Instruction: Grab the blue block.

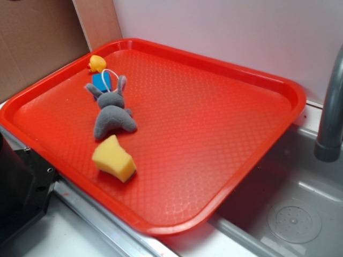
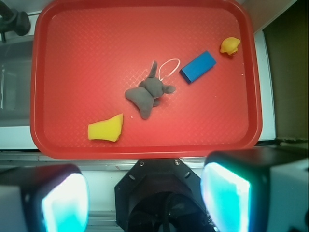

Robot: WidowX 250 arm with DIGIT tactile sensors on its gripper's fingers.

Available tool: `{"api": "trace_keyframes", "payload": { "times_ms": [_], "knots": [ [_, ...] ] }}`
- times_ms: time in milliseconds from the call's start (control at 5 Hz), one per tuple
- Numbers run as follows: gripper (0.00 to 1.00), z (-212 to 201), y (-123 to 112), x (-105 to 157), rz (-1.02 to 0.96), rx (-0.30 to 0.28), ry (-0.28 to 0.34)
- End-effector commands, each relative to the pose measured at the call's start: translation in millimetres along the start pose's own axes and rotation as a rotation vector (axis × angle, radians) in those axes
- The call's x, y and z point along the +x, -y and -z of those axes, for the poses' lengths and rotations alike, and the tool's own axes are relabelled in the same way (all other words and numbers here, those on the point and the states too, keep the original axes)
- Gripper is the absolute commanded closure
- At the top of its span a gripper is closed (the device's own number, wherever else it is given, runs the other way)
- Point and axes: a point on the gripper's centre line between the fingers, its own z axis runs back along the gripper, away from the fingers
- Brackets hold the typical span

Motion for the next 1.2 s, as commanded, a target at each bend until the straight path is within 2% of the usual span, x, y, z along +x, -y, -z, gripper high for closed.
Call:
{"api": "trace_keyframes", "payload": {
  "times_ms": [0,400,600,800,1000],
  "knots": [
    [0.00,0,0,0,0.000,0.000,0.000],
    [0.00,33,-19,14,-0.357,-0.004,0.004],
    [0.00,47,-31,21,-0.562,0.008,0.033],
    [0.00,78,-63,38,-0.810,0.022,0.059],
    [0.00,105,-88,49,-0.994,0.061,0.087]
  ]
}}
